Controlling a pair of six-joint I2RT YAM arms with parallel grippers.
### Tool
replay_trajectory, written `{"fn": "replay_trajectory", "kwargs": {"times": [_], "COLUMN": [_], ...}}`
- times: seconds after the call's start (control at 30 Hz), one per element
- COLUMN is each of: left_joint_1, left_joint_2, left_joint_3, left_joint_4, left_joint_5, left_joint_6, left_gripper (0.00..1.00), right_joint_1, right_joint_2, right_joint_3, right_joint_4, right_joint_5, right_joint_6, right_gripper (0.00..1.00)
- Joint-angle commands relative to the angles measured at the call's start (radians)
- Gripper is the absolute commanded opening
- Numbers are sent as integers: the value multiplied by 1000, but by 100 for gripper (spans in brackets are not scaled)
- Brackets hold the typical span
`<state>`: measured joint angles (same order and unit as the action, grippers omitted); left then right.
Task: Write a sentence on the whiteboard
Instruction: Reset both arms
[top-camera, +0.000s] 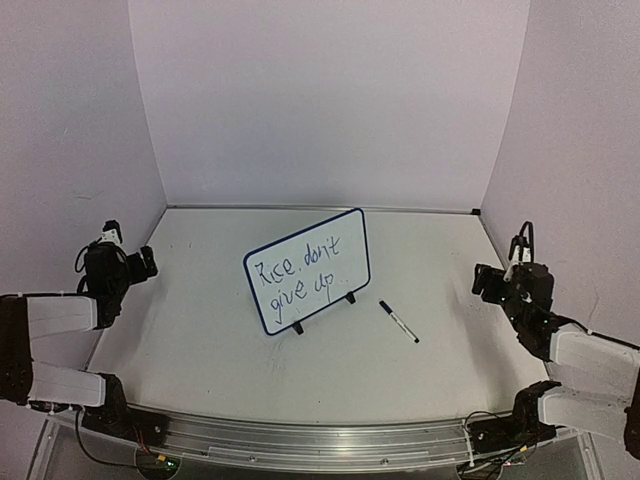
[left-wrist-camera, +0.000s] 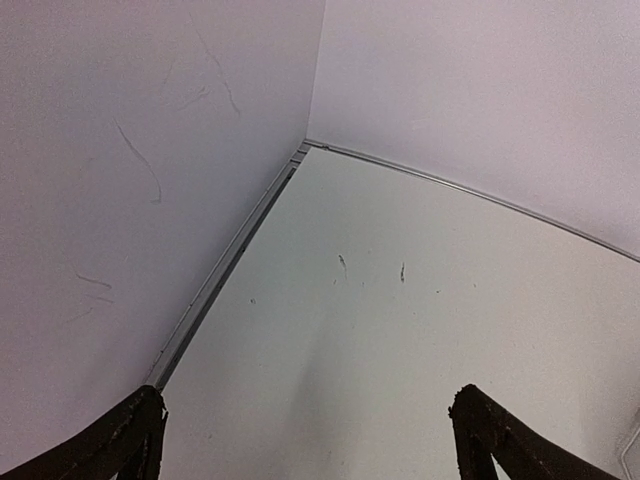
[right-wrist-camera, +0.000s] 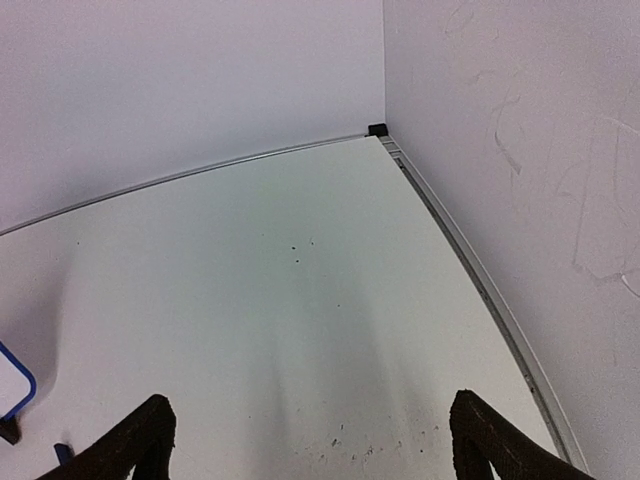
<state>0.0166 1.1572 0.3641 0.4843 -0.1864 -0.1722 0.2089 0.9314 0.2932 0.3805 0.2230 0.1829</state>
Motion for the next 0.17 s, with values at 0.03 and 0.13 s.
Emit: {"fn": "replay_trajectory", "kwargs": {"times": [0.03, 0.13], "left_joint_1": [1, 1], "left_joint_2": [3, 4], "left_joint_3": [-5, -4], "left_joint_4": [108, 111], "left_joint_5": [-30, -47], "left_joint_6": [3, -6], "left_gripper": [99, 99], "right_joint_1": [-1, 1], "right_joint_2": [-11, -13], "right_joint_3": [5, 3], "right_joint_4": [77, 80], "right_joint_5": [32, 38], "right_joint_6": [-22, -22], "right_gripper": [91, 91]}}
